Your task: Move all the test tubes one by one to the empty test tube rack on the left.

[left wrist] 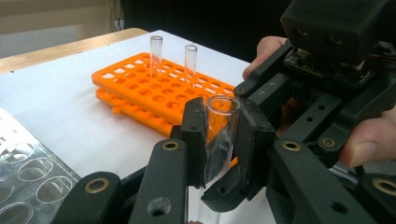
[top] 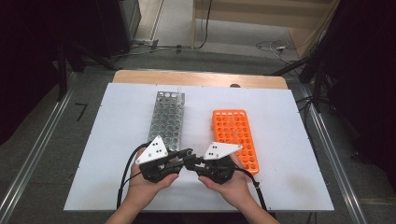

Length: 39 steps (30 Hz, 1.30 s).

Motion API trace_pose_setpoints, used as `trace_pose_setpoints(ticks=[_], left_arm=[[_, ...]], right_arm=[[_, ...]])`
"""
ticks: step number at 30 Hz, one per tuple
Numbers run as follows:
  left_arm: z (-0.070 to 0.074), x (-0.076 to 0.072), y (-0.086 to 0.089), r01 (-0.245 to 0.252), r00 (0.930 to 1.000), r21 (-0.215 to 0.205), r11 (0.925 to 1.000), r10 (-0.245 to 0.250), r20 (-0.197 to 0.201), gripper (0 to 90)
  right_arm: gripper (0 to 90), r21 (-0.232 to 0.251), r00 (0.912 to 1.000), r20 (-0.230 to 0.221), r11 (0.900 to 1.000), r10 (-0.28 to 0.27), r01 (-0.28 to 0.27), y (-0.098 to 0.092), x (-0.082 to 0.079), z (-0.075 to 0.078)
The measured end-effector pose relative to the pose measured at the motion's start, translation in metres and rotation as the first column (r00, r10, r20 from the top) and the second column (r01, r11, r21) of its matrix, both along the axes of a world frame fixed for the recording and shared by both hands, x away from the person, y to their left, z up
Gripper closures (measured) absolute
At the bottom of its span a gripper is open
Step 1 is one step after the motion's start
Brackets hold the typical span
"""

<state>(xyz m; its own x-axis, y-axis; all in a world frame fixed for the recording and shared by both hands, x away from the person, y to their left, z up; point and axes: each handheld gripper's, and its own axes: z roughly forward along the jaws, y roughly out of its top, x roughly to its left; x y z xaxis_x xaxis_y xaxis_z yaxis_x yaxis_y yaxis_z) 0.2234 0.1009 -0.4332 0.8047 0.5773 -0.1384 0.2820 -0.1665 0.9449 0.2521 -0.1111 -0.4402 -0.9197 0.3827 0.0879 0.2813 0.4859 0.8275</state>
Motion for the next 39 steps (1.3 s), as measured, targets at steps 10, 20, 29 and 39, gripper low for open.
trace_pose_setpoints(ticks=[10, 20, 29, 39], left_arm=[[0.001, 0.001, 0.002, -0.015, 0.9999, -0.013, 0.9998, 0.015, 0.003, 75.6], [0.005, 0.009, 0.013, -0.046, 0.9989, -0.027, 0.9986, 0.046, 0.004, 75.6], [0.008, 0.022, 0.021, -0.094, 0.9955, -0.034, 0.995, 0.094, 0.004, 75.6], [0.011, 0.045, 0.028, -0.131, 0.9914, -0.047, 0.9903, 0.13, -0.01, 75.6]], right_arm=[[67.1, 0.001, 0.9999, -0.011, 1.0, 0.002, -0.002, -0.001, 0.001, -0.001], [15.7, 0.046, 0.999, -0.019, 0.998, -0.042, 0.043, -0.032, 0.012, 0.001], [0.0, 0.067, 0.9963, -0.001, 0.994, -0.085, 0.085, -0.075, 0.013, 0.004], [0.0, 0.068, 0.9904, 0.008, 0.988, -0.138, 0.137, -0.116, 0.006, 0.001]])
